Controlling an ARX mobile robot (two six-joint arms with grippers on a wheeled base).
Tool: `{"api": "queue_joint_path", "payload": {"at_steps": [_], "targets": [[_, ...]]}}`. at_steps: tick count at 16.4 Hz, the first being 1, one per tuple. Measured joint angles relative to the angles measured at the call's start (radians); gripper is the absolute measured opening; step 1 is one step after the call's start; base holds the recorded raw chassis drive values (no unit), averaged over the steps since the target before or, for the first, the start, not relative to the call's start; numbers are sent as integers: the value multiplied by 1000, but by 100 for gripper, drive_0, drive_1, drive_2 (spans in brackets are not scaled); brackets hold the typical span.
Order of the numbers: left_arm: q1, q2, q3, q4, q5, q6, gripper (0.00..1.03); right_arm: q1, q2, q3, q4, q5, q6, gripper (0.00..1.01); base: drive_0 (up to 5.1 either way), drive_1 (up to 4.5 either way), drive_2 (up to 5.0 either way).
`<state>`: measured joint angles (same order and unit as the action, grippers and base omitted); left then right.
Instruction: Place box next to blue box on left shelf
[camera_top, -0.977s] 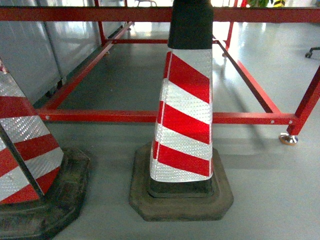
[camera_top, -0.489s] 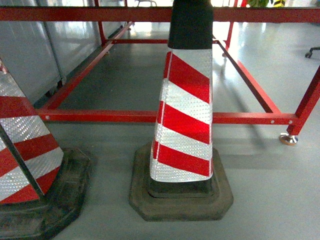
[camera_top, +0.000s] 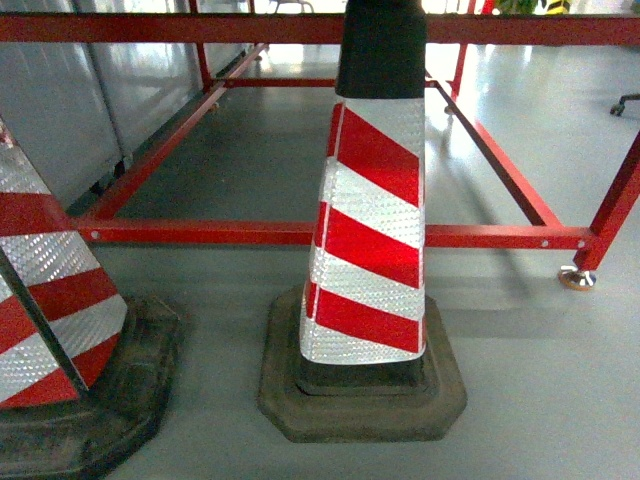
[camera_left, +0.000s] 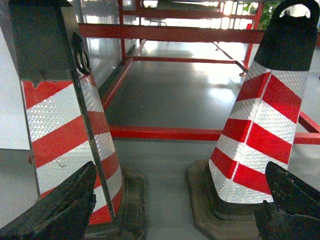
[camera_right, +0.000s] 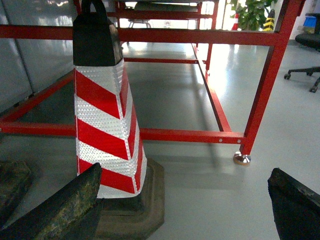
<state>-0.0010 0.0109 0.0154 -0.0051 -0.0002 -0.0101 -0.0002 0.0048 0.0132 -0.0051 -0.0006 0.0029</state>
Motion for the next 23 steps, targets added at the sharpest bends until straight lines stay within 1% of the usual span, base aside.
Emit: {"api": "queue_joint_path", "payload": {"at_steps": [11,12,13,14,15,23], "targets": [[0,0,0,0,0,0,98,0,0,0,0,0,0,98,4,4,4],[0,0,0,0,0,1,91,0,0,0,0,0,0,98,40,40,40],[0,0,0,0,0,0,89,0,0,0,0,0,0,98,0,0,0],[0,0,0,-3,0,0,100,0,0,0,-2,0,0,98,0,0,0],[0,0,0,-1,0,0,97,0,0,0,-1,0,0,98,0,0,0],[0,0,0,-1,0,11,98,0,0,0,1,1,0,98,0,0,0]]}}
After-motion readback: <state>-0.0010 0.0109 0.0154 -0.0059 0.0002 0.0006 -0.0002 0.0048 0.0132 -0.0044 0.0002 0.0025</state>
